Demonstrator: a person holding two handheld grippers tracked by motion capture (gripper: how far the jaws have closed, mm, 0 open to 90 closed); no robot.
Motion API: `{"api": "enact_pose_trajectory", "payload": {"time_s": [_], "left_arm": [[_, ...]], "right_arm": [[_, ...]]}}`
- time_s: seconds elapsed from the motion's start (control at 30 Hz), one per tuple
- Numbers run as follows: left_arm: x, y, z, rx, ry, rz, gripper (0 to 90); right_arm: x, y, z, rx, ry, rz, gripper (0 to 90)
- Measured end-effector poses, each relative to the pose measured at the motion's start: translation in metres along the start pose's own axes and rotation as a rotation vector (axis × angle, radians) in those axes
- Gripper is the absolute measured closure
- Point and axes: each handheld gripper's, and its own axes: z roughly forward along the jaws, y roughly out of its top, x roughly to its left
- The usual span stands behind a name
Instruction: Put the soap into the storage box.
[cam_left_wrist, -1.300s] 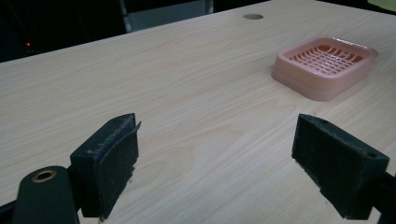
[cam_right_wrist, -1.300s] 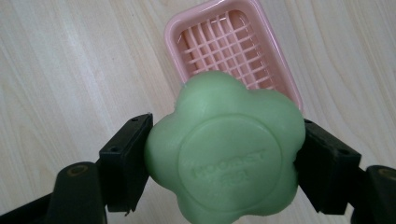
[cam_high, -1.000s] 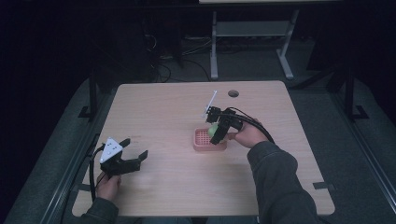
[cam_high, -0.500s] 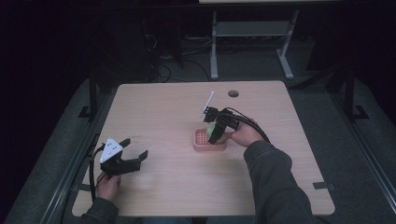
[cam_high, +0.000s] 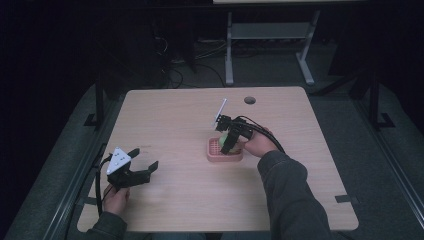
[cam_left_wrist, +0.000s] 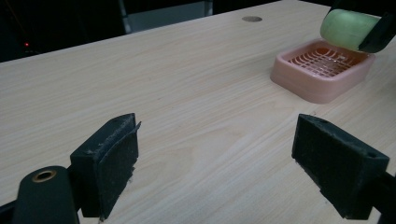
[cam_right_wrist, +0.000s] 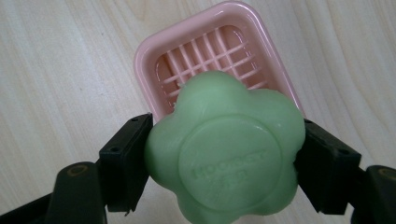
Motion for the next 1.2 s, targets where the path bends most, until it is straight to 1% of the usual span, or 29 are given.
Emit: {"api": "enact_pose_trajectory", "payload": {"time_s": [0.2, 0.37, 0.47, 0.6, 0.63, 0.9, 1.2], "left_arm": [[0.000, 0.000, 0.000, -0.002, -0.001, -0.002, 14.1], [0.000, 0.000, 0.001, -0.004, -0.002, -0.003, 14.0], [0.000, 0.000, 0.000, -0.003, -0.002, -0.003, 14.1], [0.000, 0.000, 0.000, -0.003, -0.002, -0.003, 14.1], [0.000, 0.000, 0.001, -0.005, -0.003, -0.005, 14.1], [0.001, 0.001, 0.002, -0.001, -0.002, -0.003, 14.1], [0.001, 0.001, 0.002, 0.000, 0.001, -0.004, 14.1]], "right_arm": [[-0.002, 0.001, 0.004, 0.004, 0.002, 0.001, 25.7], [-0.003, 0.003, 0.006, 0.003, 0.006, 0.012, 25.7], [-0.004, 0.005, 0.008, 0.006, 0.008, 0.005, 25.6], [-0.004, 0.007, 0.010, 0.009, 0.009, 0.004, 25.7], [-0.004, 0.007, 0.011, 0.011, 0.008, 0.010, 25.7], [-0.006, 0.008, 0.017, 0.014, 0.021, 0.016, 25.6], [-0.008, 0.007, 0.019, 0.007, 0.025, 0.024, 25.6]]}}
